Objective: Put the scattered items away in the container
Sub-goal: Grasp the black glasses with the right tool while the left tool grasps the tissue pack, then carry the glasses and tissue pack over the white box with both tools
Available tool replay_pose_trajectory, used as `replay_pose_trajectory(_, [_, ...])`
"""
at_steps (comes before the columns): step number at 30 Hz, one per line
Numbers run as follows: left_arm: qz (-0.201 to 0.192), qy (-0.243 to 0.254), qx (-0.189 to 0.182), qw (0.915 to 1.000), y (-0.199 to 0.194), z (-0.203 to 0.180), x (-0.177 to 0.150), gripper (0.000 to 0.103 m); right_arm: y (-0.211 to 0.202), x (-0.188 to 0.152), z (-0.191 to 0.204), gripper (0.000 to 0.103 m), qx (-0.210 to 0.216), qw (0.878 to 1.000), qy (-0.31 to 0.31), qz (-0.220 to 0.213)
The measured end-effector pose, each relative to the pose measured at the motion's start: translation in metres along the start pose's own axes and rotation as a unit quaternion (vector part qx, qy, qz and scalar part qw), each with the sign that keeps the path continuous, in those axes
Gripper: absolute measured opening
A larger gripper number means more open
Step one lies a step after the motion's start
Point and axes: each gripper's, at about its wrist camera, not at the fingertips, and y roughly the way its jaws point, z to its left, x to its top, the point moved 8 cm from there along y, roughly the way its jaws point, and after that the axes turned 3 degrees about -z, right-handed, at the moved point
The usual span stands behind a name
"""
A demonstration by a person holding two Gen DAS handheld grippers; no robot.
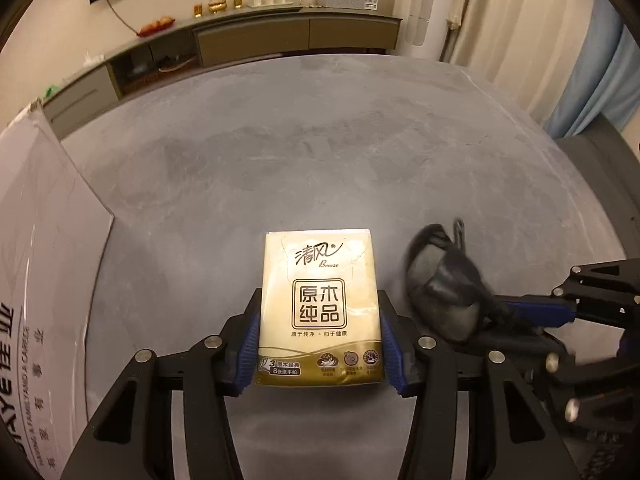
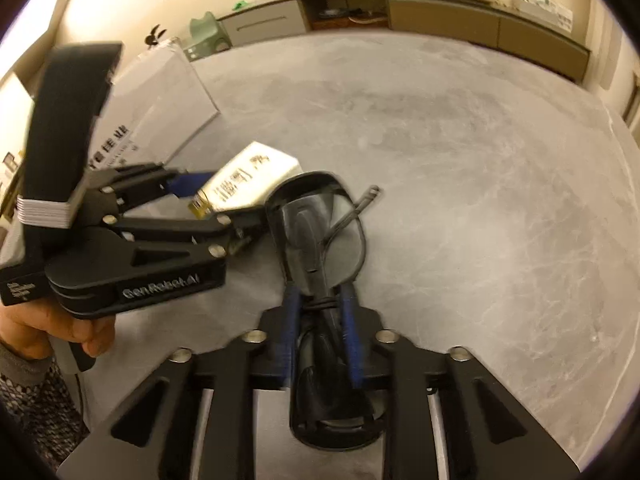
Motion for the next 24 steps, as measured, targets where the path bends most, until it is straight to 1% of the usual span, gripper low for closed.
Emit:
replay_pose_trajectory(3, [-0.007, -0.001, -0.004, 1.0, -0.011, 0.0, 0.0, 0.052, -0.009, 0.003, 0.005, 0.013, 0.0, 1.0, -0.008, -0.01])
replay_pose_trajectory(7, [-0.032, 0.008, -0.011, 0.9994, -0.039, -0.003, 0.005, 0.052, -0.02, 0.002, 0.012, 0.013, 0.001, 1.0, -0.017, -0.018])
replay_pose_trajectory(13, [-0.057, 0.023, -0.011, 0.9981, -0.072, -0.001, 0.003, 0.052, -0.035, -0.002, 0.029, 0.013, 0.003, 0.999, -0.032, -0.031])
replay_pose_trajectory(19, [-0.081, 0.03, -0.02, 0.9961, -0.114, -0.004, -0.003, 0.052, -0.054, 0.001, 0.049, 0.013, -0.001, 0.998, -0.04, -0.051])
replay_pose_trajectory(24, [-0.108, 0.03, -0.023, 0.9934, -0.158, 0.0, -0.01, 0.052, -0.071, 0.007, 0.072, 0.013, -0.002, 0.996, -0.053, -0.07])
